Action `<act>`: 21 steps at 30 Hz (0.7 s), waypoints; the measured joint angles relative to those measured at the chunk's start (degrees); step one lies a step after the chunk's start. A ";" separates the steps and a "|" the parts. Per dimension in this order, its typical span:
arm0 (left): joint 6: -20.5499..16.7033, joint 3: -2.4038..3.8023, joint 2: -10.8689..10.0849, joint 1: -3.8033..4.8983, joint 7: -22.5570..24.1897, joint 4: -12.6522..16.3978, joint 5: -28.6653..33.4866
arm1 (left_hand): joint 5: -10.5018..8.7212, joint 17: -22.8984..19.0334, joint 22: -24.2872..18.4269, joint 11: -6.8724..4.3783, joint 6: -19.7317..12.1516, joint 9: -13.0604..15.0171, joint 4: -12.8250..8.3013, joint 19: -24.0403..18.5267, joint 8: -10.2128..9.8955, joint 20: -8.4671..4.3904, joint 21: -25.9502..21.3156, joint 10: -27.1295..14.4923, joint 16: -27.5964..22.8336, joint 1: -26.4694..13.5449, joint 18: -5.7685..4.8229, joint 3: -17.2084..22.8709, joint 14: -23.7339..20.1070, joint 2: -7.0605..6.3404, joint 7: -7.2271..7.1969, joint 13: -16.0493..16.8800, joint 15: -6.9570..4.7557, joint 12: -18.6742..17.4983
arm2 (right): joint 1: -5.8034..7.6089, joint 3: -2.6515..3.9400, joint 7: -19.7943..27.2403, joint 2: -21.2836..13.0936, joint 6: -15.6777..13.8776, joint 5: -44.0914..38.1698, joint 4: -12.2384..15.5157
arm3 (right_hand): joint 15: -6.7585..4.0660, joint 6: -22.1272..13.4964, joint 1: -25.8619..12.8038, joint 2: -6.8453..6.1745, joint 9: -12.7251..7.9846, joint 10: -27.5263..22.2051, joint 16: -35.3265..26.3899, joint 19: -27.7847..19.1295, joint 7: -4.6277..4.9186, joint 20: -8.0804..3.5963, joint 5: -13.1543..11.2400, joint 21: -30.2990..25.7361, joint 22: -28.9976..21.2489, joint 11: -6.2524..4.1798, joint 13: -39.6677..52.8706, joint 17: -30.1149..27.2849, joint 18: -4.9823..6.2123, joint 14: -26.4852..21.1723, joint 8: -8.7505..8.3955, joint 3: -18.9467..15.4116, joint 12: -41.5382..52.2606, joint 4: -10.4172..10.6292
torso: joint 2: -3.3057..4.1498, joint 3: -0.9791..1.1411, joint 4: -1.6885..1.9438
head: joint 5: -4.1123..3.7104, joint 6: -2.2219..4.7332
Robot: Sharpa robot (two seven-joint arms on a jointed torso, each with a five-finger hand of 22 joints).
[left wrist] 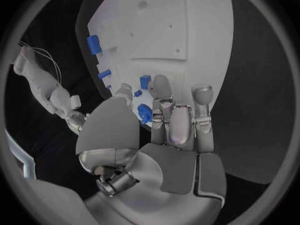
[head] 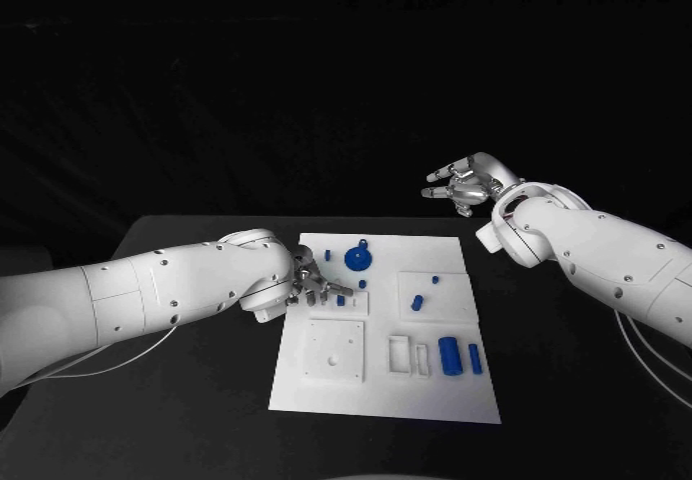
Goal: Assemble the parts on the task board
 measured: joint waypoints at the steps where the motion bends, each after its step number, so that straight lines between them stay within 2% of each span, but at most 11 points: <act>1: 0.00 0.29 -0.07 0.11 0.00 0.00 0.07 | 0.00 -0.33 0.00 0.00 -0.47 -1.09 -0.01 -0.05 0.00 -0.57 -0.58 0.00 -0.41 0.00 -0.99 -0.12 -0.20 0.00 0.14 -0.26 -0.19 -0.44 | -0.01 0.00 0.00 -0.01 0.00 0.00 -0.01 | 0.00 0.00 0.00 0.00 0.00 0.00 0.00 0.00 0.00 0.00 0.00 0.00 0.00 0.00 0.00 0.00 0.00 0.00 0.00 0.00 0.00 0.00 | 0.00 0.00 0.00 | 0.02 0.03; 4: 0.00 1.11 -0.29 0.49 0.00 -0.06 0.42 | 0.00 -1.61 0.00 0.00 -2.19 -3.91 -0.01 -0.44 0.00 -1.14 -1.93 0.00 -1.39 0.00 -0.98 -0.12 -0.30 0.00 0.57 -0.62 -0.30 -1.36 | -0.05 0.00 0.01 -0.04 0.00 0.00 -0.05 | 0.00 0.00 0.00 0.00 0.00 0.00 0.00 0.00 0.00 0.00 0.00 0.00 0.00 0.00 0.00 0.00 0.00 0.00 0.00 0.00 0.00 0.00 | 0.00 0.00 0.00 | 0.03 0.11; 6: 0.00 1.47 -0.37 0.77 0.00 -0.26 0.76 | 0.00 -2.53 0.00 0.00 -3.08 -7.15 -0.01 -0.54 0.00 -1.66 -2.65 0.00 -2.13 0.10 -1.83 -0.12 -0.40 0.10 0.98 -0.71 -0.40 -2.07 | -0.07 0.00 0.01 -0.04 0.00 0.00 -0.07 | 0.00 0.00 0.00 0.00 0.00 0.00 0.00 0.00 0.00 0.00 0.00 0.00 0.00 0.00 0.00 0.00 0.00 0.00 0.00 0.00 0.00 0.00 | 0.00 0.00 0.00 | 0.04 0.19; 9: 0.14 2.05 -0.40 1.40 0.11 -1.26 1.54 | 0.00 -5.14 -0.01 0.53 -5.89 -11.85 -0.27 -1.73 0.00 -1.94 -5.66 0.08 -3.84 2.07 -1.83 1.03 -1.17 1.79 1.89 -0.90 -0.47 -3.43 | -0.08 0.00 0.02 -0.04 0.00 0.00 -0.10 | 0.00 0.00 0.00 0.00 0.00 0.00 0.00 0.00 0.00 0.00 0.00 0.00 0.00 0.00 0.00 0.00 0.00 0.00 0.00 0.00 0.00 0.00 | 0.00 -0.01 0.00 | 0.04 0.42; 10: 0.30 2.32 -0.35 1.70 0.16 -2.00 1.88 | 2.74 -6.45 -0.01 0.62 -7.13 -13.53 -0.97 -2.41 0.00 -1.88 -7.10 0.00 -4.68 3.81 -1.83 1.85 -1.73 3.04 2.23 -0.95 -0.42 -4.18 | -0.09 0.00 0.02 -0.04 0.00 0.01 -0.12 | 0.00 0.00 0.00 0.00 0.00 0.00 0.00 0.00 0.00 0.00 0.00 0.00 0.00 0.00 0.00 0.00 -0.01 0.00 0.00 0.00 0.00 0.00 | 0.00 -0.01 0.01 | 0.04 0.51; 11: 0.45 2.50 -0.28 1.96 0.20 -2.68 2.13 | 8.94 -7.46 -0.01 0.74 -9.13 -16.39 -2.99 -2.70 0.00 -1.76 -8.21 0.11 -5.32 6.12 -1.83 2.44 -1.95 5.28 2.71 -0.95 -0.29 -4.97 | -0.09 0.00 0.02 -0.04 0.00 0.01 -0.13 | 0.00 0.00 0.00 0.00 0.00 0.00 0.00 0.00 0.00 0.00 0.00 0.00 0.00 0.00 0.00 0.00 0.00 0.00 0.00 0.00 0.00 0.00 | 0.00 -0.01 0.01 | 0.04 0.60; 12: 0.63 2.65 -0.18 2.23 0.23 -3.44 2.37 | 12.43 -8.01 -0.01 0.82 -9.93 -19.82 -5.28 -2.71 0.00 -1.75 -8.81 0.19 -5.66 7.01 -1.83 1.72 -1.95 6.77 3.04 -0.79 -0.29 -5.60 | -0.10 0.00 0.02 -0.04 0.01 0.01 -0.14 | 0.00 0.00 0.00 0.00 0.00 0.00 0.00 0.00 0.00 0.00 0.00 0.00 0.00 0.00 0.00 0.00 0.00 0.00 0.00 0.00 0.00 0.00 | 0.00 -0.01 0.01 | 0.06 0.72; 13: 0.86 2.79 -0.03 2.51 0.27 -4.34 2.62 | 14.72 -8.39 -0.01 0.82 -10.51 -22.73 -7.09 -2.71 0.00 -1.75 -9.17 0.20 -5.74 7.28 -1.83 0.98 -1.95 8.03 3.25 -0.49 -0.29 -6.06 | -0.10 0.00 0.02 -0.05 0.01 0.01 -0.15 | 0.00 0.00 0.00 0.00 0.00 0.00 0.00 0.00 0.00 0.00 0.00 0.00 0.00 0.00 0.00 0.00 0.00 0.00 0.00 0.00 0.00 0.00 | 0.00 -0.01 0.00 | 0.07 0.82; 15: 1.56 3.06 0.40 3.20 0.39 -6.57 3.05 | 18.08 -8.84 -0.01 0.95 -10.92 -27.52 -10.18 -2.71 0.00 -1.75 -9.74 0.06 -5.74 7.45 -1.82 -0.31 -1.95 9.91 3.48 0.18 -0.29 -6.73 | -0.10 0.00 0.03 -0.10 0.01 0.01 -0.15 | 0.00 0.00 0.00 0.00 0.00 0.00 0.00 0.00 0.00 0.00 0.00 0.00 0.00 0.00 0.01 0.00 0.00 0.00 0.00 0.00 0.00 0.00 | 0.03 -0.01 -0.01 | 0.12 0.98; 18: 2.81 3.26 1.31 4.05 0.66 -9.92 3.37 | 18.96 -9.23 -0.01 1.03 -11.38 -32.28 -12.73 -2.71 0.00 -1.75 -10.29 -0.01 -5.74 6.65 -1.82 -1.83 -2.15 11.48 3.94 1.10 -0.09 -7.29 | -0.11 0.00 0.03 -0.29 0.01 0.01 -0.16 | 0.00 0.00 0.00 0.00 0.00 0.00 0.00 0.00 0.00 0.00 0.00 0.00 0.00 0.00 0.01 0.00 0.00 0.00 0.00 0.00 0.00 0.00 | 0.09 -0.04 -0.07 | 0.14 1.26; 21: 4.07 3.36 2.48 4.62 1.10 -13.16 3.42 | 18.01 -9.67 -0.02 1.09 -12.41 -33.78 -12.86 -2.70 0.00 -1.75 -10.46 0.05 -5.74 6.29 -1.82 -2.29 -2.15 11.79 4.25 1.53 -0.09 -7.57 | -0.11 0.00 0.03 -0.53 0.01 0.02 -0.14 | 0.00 0.00 0.00 0.00 0.00 0.01 0.00 0.00 0.00 0.00 0.00 0.00 0.00 0.00 0.01 0.00 0.00 0.00 0.00 0.00 0.00 0.00 | 0.16 -0.08 -0.15 | 0.19 1.42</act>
